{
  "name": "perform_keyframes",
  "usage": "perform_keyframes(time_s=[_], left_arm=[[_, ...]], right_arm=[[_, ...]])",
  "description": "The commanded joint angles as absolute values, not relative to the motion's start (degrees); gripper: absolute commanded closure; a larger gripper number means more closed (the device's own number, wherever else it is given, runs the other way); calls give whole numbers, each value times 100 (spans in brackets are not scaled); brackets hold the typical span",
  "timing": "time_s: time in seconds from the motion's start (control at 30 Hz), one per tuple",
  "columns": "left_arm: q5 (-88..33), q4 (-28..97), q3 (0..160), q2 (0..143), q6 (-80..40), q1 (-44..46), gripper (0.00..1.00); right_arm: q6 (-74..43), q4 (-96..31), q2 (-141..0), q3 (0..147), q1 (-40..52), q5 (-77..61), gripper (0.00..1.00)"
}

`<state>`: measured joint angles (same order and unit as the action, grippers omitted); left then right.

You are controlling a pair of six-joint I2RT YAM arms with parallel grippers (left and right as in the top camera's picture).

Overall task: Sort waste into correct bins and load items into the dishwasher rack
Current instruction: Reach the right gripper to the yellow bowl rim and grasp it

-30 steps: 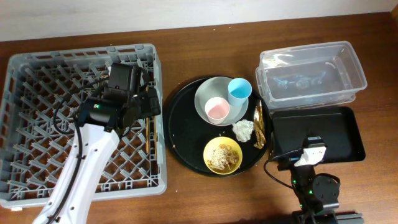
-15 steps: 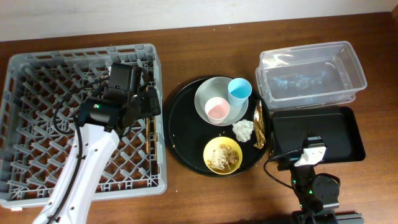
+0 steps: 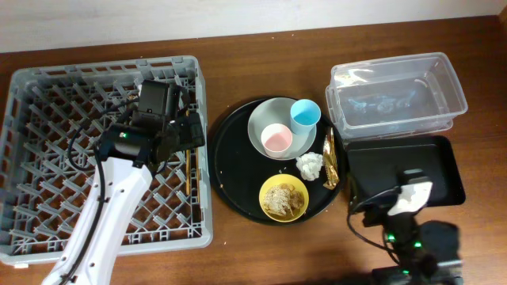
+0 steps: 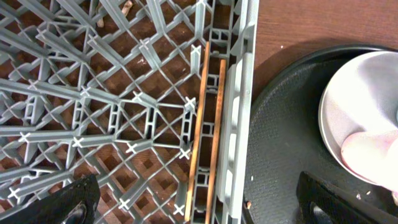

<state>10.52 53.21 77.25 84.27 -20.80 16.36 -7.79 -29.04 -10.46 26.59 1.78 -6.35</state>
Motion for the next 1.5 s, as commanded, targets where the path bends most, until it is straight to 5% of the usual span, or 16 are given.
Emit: perform_keyframes(time_s=[0.0,0.3,0.43,0.7,1.47], left_arm=[[1044,5323,7795,8425,-2097,1634,1],[1033,5325,7795,8425,-2097,1634,0],[1033,5325,7795,8425,-2097,1634,1],[1033,5325,7795,8425,-2097,1634,0],[1033,5325,7795,8425,-2097,1638,1]], right_arm=[[-773,-3894,-2416,4289,148,-886,1],[-580,-6637,-5459,7505,148,-1249,1],[-419,-6945,-5660,7498,148,-1400,25],[1031,-7723,-5752,7478,154,-2305,31],[698,-6270,-5964,5833,1811,-2338,43]])
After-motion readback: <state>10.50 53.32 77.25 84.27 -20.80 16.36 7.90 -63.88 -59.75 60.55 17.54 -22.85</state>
